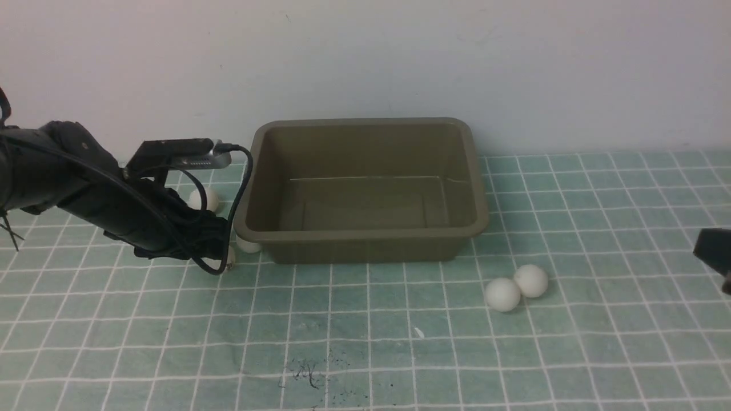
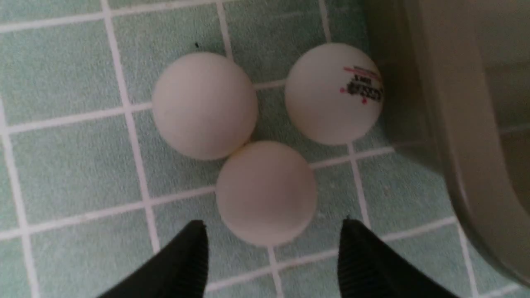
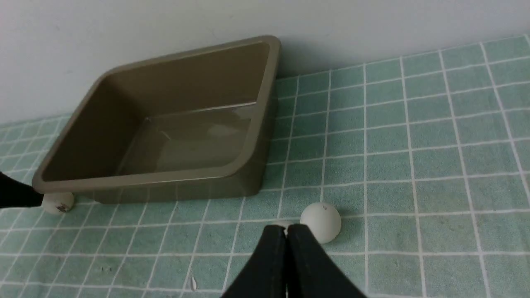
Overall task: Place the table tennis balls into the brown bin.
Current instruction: 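Reach for and grasp a ping pong ball on the table beside the basket, then drop the ball into the bin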
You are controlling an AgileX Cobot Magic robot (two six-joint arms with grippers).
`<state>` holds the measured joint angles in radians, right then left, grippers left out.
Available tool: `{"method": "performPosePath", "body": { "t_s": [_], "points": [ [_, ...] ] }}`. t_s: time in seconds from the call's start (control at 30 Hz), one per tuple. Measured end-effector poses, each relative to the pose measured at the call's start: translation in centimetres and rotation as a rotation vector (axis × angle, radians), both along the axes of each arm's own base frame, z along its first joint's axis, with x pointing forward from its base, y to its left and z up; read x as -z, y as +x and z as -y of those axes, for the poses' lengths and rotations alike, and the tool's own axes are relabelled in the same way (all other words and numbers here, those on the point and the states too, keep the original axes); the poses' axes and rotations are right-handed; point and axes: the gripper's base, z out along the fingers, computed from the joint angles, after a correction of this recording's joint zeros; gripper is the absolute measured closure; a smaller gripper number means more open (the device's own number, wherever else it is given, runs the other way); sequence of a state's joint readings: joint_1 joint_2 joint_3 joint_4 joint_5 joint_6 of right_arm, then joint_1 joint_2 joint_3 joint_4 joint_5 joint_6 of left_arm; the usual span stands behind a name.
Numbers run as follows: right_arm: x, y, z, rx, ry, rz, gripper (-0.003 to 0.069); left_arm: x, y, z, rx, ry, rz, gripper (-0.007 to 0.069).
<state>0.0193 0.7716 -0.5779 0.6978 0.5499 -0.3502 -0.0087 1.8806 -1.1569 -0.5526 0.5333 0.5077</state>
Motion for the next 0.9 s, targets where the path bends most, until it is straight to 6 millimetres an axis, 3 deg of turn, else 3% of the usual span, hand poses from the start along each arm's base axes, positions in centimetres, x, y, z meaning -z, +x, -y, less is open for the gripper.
{"method": "performPosePath", "body": {
  "t_s": [0.1, 0.23, 0.37, 0.4, 0.5, 0.67, 0.7, 0.73, 0.8, 0.9],
  "points": [
    [0.0, 1.5, -0.1, -0.019, -0.011, -0.052, 0.0664, 1.1, 0.5, 0.0, -0.010, -0.002, 0.008, 0.0125],
    [0.1, 3.3, -0.2, -0.047, -0.056, -0.082, 0.0653, 2.5, 1.0, -0.1, -0.023, 0.005, 0.006, 0.0113],
    [0.9, 5.0, -0.3, -0.075, -0.080, -0.146, 0.0627, 3.4, 1.0, -0.1, -0.016, 0.010, -0.016, 0.0205],
    [1.4, 6.0, -0.3, -0.097, -0.104, -0.197, 0.0595, 3.1, 0.8, -0.1, -0.007, 0.007, -0.033, 0.0284],
    [1.8, 6.9, -0.3, -0.118, -0.131, -0.234, 0.0554, 2.3, 0.4, -0.1, 0.007, 0.008, -0.051, 0.0278],
    [3.3, 10.1, -1.7, -0.205, -0.199, -0.320, 0.0368, -4.1, -1.4, -0.1, -0.001, 0.016, 0.044, 0.0272],
    [3.7, 10.6, -2.2, -0.222, -0.216, -0.329, 0.0347, -4.6, -1.5, 0.0, -0.003, 0.012, 0.057, 0.0272],
    [4.2, 11.4, -2.7, -0.243, -0.241, -0.335, 0.0313, -6.6, -1.7, 0.4, -0.011, -0.011, 0.105, 0.0272],
    [5.0, 13.1, -3.7, -0.279, -0.286, -0.349, 0.0251, -8.6, -1.6, 1.3, 0.012, -0.033, 0.147, 0.0272],
    [7.4, 15.9, -4.5, -0.292, -0.314, -0.417, 0.0183, -10.4, -0.7, 3.3, 0.105, -0.044, 0.178, 0.0272]
  ]
}}
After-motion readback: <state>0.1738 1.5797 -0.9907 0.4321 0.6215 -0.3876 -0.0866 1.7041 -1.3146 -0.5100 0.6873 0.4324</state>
